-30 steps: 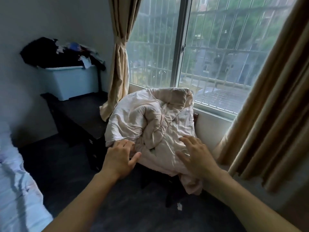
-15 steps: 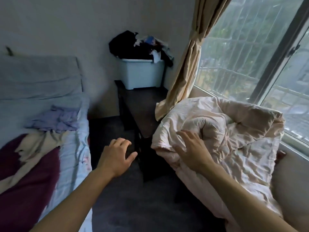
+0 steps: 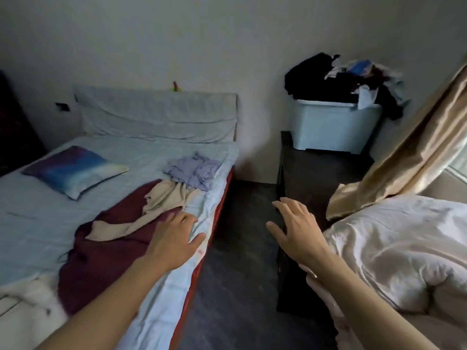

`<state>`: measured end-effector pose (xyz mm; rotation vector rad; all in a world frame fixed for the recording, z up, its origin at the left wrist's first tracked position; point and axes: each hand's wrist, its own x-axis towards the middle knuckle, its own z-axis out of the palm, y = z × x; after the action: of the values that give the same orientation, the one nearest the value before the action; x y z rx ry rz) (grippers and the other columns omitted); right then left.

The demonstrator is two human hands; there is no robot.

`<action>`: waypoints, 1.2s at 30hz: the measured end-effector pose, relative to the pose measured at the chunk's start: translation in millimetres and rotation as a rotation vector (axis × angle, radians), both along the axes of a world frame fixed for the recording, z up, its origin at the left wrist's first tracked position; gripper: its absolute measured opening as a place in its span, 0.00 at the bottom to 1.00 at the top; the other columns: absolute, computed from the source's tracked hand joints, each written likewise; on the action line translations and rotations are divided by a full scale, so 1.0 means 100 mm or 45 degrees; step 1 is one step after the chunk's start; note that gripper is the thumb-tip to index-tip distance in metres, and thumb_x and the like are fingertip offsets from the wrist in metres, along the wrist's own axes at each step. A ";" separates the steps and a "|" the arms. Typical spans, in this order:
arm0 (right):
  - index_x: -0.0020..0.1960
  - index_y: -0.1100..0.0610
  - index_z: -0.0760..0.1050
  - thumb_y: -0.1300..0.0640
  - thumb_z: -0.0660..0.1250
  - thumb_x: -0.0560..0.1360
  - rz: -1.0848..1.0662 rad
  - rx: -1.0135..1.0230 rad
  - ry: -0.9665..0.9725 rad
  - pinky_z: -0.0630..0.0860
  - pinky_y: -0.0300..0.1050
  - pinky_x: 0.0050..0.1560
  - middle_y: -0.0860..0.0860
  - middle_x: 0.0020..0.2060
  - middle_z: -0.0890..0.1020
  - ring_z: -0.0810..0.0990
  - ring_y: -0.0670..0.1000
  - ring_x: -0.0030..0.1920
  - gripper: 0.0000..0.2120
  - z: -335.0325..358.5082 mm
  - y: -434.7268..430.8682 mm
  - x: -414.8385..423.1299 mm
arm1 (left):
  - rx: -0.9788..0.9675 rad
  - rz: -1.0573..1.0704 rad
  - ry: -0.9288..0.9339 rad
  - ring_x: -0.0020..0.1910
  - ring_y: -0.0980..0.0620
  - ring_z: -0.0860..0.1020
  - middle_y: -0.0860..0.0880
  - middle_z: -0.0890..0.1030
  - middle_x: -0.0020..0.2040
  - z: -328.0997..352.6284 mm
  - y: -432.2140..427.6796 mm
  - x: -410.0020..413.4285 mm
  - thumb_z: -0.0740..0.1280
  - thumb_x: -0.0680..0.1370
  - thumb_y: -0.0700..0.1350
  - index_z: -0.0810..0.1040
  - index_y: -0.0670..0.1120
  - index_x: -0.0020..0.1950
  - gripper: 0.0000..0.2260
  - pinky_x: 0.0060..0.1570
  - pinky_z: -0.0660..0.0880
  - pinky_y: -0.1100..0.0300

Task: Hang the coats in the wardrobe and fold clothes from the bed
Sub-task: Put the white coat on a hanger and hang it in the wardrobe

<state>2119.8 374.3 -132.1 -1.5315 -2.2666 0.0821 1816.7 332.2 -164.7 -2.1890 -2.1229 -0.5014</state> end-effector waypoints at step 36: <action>0.70 0.56 0.70 0.45 0.65 0.77 1.287 -0.267 0.071 0.65 0.50 0.70 0.54 0.69 0.71 0.67 0.53 0.70 0.25 -0.73 1.85 -4.87 | -0.185 1.266 -0.118 0.60 0.49 0.73 0.52 0.75 0.62 -0.76 -0.45 -3.09 0.59 0.78 0.63 0.74 0.51 0.65 0.21 0.56 0.71 0.50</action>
<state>1633.1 559.8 -205.6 -0.3024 -2.7995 0.6365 1508.0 287.7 -240.7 -0.8911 -2.9500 -0.3519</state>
